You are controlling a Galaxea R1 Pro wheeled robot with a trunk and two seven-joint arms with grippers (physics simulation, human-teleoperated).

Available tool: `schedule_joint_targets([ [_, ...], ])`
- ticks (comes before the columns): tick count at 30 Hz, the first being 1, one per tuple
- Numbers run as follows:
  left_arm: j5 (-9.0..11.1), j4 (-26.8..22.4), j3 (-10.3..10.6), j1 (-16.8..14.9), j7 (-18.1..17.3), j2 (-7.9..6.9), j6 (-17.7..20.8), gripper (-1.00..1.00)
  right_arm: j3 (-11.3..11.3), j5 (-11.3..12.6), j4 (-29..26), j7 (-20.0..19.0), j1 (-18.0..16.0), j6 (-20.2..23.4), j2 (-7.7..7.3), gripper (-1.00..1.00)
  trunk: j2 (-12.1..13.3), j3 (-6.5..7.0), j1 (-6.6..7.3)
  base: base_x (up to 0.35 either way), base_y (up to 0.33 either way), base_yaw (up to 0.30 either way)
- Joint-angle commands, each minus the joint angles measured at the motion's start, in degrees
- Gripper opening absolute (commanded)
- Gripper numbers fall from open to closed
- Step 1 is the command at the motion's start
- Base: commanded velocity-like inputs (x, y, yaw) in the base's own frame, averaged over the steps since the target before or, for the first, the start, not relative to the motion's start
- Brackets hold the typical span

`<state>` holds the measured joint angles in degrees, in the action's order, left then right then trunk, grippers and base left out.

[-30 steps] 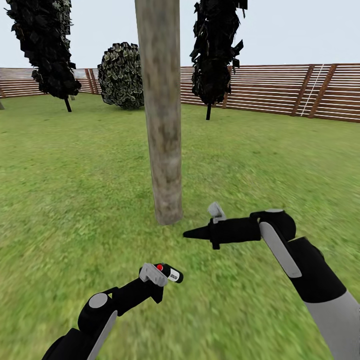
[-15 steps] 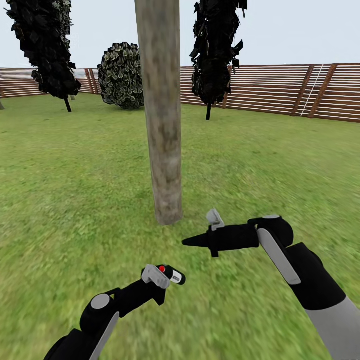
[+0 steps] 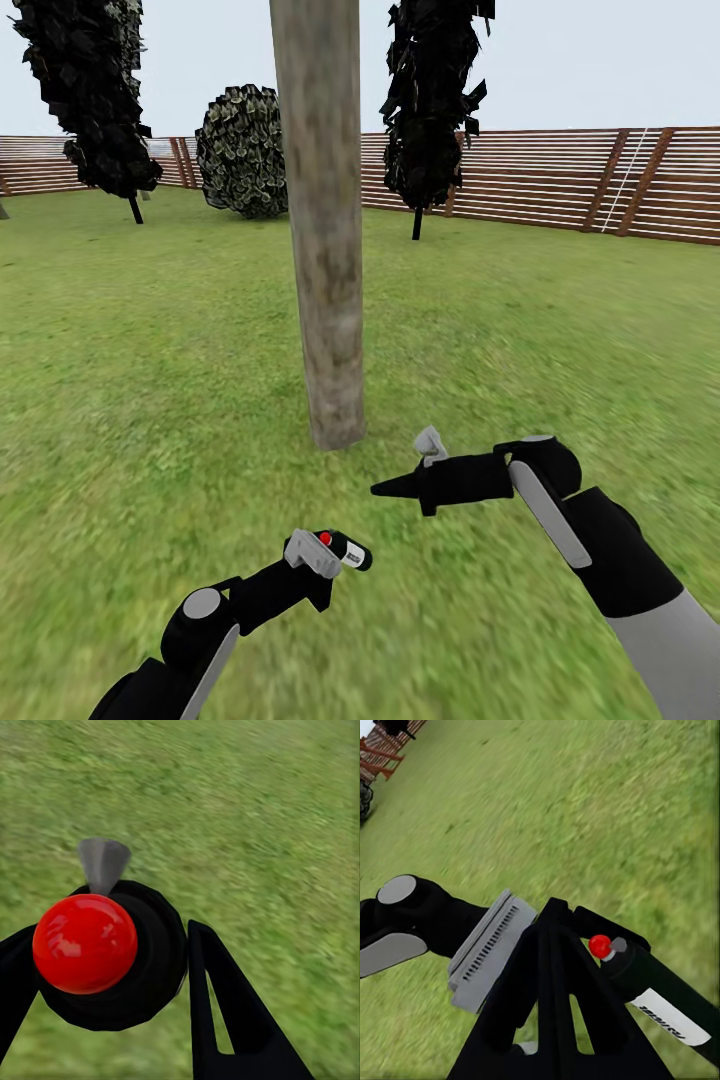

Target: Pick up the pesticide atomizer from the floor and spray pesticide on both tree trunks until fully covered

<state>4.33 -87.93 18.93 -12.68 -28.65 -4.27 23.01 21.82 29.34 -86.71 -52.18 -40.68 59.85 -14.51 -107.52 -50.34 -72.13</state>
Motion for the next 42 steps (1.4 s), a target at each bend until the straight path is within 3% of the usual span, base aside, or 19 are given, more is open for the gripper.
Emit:
schedule_joint_targets([
  [1, 0.4, -0.1, 0.1, 0.0, 0.2, -0.03, 0.5, -1.0, 0.1, -0.3, 0.0, -0.2, 0.0, 0.1, -0.02, -1.0, 0.0, -0.05, 0.01, 0.0, 0.0, 0.0],
  [22, 0.3, 0.0, 2.0, -0.1, 0.2, -0.03, 0.4, -1.0, 4.2, -1.2, 3.1, -0.2, 0.0, 0.1, 0.3, -1.0, 0.0, -0.05, 0.01, 0.0, 0.0, 0.0],
  [27, 0.3, 0.1, 2.9, -0.1, 0.2, -0.03, 0.4, -1.0, 6.1, -1.3, 4.2, -0.1, 0.0, 0.1, 1.48, -1.0, 0.0, -0.05, 0.01, 0.0, 0.0, 0.0],
  [42, 0.3, 0.8, 3.1, -0.1, 0.2, -0.03, 0.4, -1.0, 6.6, -1.3, 4.7, 0.6, 0.0, 0.1, 2.29, -1.0, 0.0, -0.05, 0.01, 0.0, 0.0, 0.0],
])
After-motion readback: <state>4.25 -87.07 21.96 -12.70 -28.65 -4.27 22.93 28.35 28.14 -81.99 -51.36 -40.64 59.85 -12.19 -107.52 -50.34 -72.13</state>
